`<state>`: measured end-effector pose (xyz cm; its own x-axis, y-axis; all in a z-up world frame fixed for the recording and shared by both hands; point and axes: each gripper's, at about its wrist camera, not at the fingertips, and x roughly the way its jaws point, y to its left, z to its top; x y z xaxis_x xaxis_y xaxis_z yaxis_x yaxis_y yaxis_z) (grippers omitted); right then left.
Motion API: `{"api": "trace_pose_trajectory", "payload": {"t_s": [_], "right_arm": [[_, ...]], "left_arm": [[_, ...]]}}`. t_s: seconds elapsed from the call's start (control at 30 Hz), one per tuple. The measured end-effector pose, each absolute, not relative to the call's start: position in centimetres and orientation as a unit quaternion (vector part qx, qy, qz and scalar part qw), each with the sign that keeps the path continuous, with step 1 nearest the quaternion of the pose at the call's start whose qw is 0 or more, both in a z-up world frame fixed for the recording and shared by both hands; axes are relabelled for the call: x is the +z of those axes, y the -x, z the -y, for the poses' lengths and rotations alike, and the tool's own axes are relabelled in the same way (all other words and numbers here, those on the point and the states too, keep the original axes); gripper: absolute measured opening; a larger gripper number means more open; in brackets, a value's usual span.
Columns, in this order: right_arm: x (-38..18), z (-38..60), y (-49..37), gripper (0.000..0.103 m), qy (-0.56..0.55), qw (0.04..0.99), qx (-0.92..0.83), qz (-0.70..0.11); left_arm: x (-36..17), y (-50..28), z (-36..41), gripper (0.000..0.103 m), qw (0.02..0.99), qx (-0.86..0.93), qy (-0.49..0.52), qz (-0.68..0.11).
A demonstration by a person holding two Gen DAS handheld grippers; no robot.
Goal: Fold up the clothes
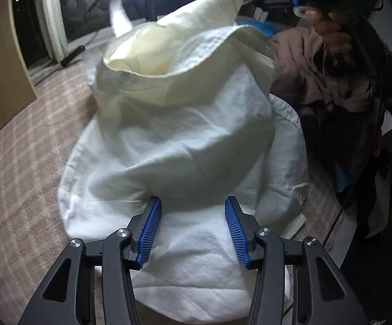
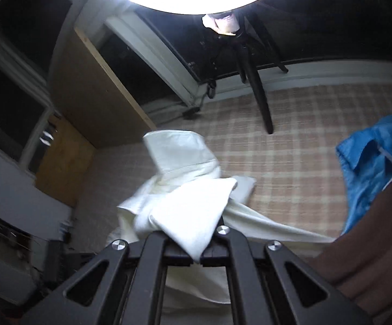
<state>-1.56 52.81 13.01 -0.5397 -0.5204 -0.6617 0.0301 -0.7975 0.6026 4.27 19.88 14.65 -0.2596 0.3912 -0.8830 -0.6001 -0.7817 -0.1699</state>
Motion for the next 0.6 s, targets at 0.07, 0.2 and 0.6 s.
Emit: {"api": "trace_pose_trajectory", "payload": {"t_s": [0.07,0.2,0.6], "right_arm": [[13.0,-53.0,1.0,0.002,-0.434,0.176,-0.825,0.316],[13.3,-53.3,-0.3,0.002,-0.403,0.193,-0.808,0.384],[16.0,-54.0,-5.7,0.033,-0.463,0.086,-0.858,0.205]], "left_arm": [[15.1,-4.5,-19.2,0.047,0.311,0.793,0.516,-0.091],[16.2,-4.4,-18.6,0.047,0.308,0.799,0.51,-0.084],[22.1,0.8,-28.6,0.057,0.39,0.8,0.436,-0.134]]}}
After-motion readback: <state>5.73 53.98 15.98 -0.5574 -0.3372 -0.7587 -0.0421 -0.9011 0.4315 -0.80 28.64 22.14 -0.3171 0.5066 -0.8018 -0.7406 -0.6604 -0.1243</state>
